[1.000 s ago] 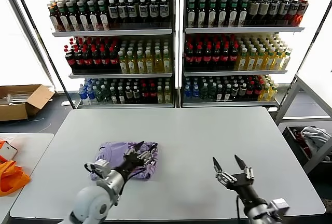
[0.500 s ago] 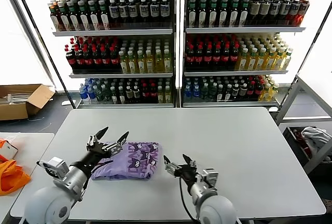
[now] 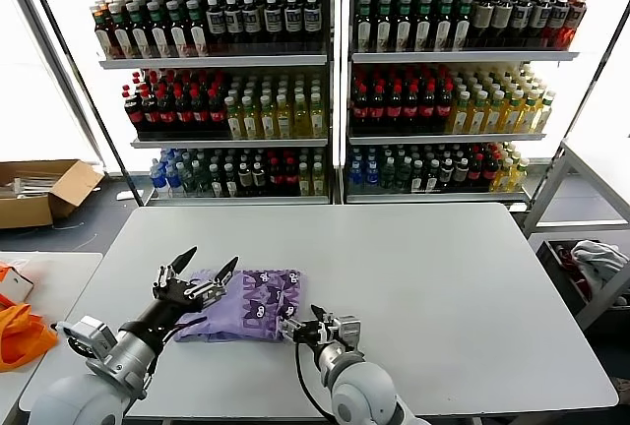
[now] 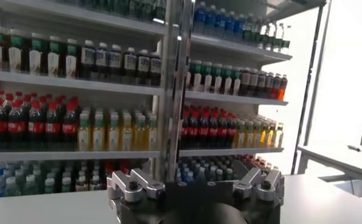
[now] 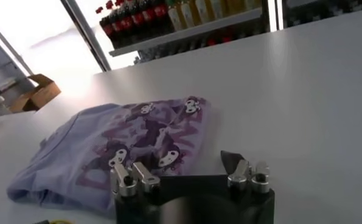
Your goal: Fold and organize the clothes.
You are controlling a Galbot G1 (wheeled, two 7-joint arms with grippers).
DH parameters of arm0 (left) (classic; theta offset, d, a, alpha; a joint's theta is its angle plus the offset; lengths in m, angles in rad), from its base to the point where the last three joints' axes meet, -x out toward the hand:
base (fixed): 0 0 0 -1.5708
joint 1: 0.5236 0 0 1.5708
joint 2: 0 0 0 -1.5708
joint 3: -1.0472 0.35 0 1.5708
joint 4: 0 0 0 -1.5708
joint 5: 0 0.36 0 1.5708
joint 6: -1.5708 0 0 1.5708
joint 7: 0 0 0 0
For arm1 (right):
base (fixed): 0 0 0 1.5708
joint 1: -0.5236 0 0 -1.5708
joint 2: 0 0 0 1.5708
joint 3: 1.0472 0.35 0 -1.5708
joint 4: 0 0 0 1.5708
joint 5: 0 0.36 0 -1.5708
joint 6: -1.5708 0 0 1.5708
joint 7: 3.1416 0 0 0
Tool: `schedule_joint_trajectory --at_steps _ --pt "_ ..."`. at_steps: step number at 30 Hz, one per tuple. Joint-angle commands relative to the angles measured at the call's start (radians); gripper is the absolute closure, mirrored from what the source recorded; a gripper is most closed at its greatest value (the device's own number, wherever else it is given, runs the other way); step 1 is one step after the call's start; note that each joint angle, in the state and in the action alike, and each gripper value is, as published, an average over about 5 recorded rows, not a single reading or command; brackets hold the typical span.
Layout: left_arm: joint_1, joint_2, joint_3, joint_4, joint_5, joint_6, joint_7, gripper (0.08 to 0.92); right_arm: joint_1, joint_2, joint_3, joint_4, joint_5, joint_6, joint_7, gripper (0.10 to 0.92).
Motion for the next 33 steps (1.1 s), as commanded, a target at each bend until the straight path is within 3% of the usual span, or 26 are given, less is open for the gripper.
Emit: schedule_joint_trajectory --at_steps 1,20,33 --pt "0.028 -0.004 -0.007 -0.018 0.011 -0.002 0.008 0.177 0.020 0.012 -0.056 -0.019 -0.006 -0.022 0.034 0.356" --pt "0.009 0.002 0.020 0.011 -0.002 0.002 -0.001 0.177 -0.162 -0.131 0.133 0.196 -0.137 -0.042 -0.189 0.894" --pt "0.000 -0.002 0.043 -0.007 0.001 0.017 -0.015 0.177 -0.246 -0.252 0.329 0.261 -0.144 -0.045 -0.247 0.917"
